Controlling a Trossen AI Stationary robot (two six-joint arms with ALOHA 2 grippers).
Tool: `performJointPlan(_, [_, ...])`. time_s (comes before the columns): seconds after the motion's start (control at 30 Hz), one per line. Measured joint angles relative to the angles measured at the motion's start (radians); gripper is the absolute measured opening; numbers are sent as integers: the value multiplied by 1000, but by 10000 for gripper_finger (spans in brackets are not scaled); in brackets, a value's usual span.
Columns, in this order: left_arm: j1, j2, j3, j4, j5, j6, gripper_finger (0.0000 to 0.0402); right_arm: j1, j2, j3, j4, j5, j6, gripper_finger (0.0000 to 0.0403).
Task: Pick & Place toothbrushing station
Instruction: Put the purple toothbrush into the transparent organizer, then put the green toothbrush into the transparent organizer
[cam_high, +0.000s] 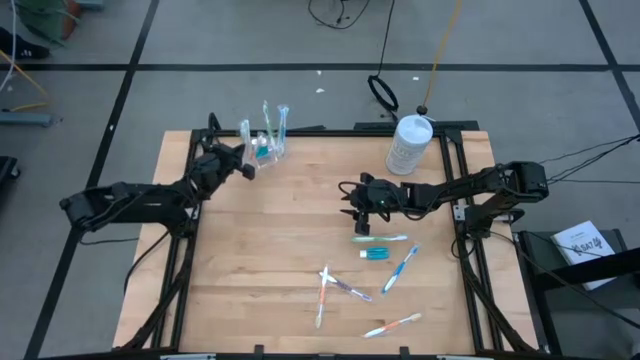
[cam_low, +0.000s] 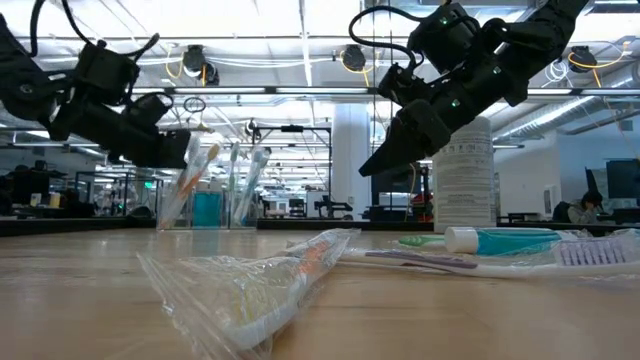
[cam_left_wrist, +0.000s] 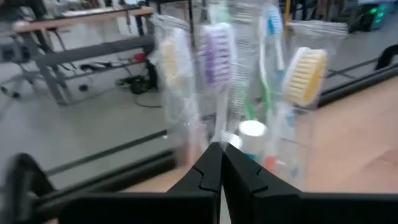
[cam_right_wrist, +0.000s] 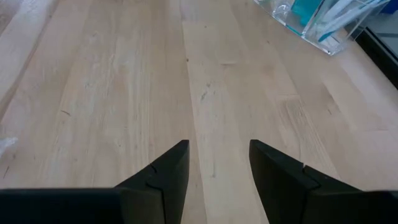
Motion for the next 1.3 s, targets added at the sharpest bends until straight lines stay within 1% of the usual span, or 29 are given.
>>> performJointPlan(0.07, [0, 11, 0, -8, 8, -16, 19, 0, 0, 0, -6, 0, 0, 162])
performJointPlan(0.17, [1, 11, -2, -18, -16, -17, 40, 0, 0, 0, -15, 0, 0, 162])
performJointPlan(0.37, [1, 11, -2, -35, -27, -37, 90, 0, 0, 0, -19, 0, 0, 162])
performJointPlan(0.53, [0, 11, -2, -111, -91, -77, 131, 0, 0, 0, -24, 0, 0, 162])
performJointPlan(0.63, [-12, 11, -2, -143, -88, -123, 152, 0, 0, 0, -24, 0, 0, 162])
performJointPlan(0.77, [-39, 6, -2, -130, -78, -117, 174, 0, 0, 0, -24, 0, 0, 162])
performJointPlan(0.97, [-65, -53, -2, -104, -75, -95, 184, 0, 0, 0, -24, 0, 1, 162])
performJointPlan(1.3, [-85, -206, -2, -141, -76, -68, 184, 0, 0, 0, -24, 0, 1, 162])
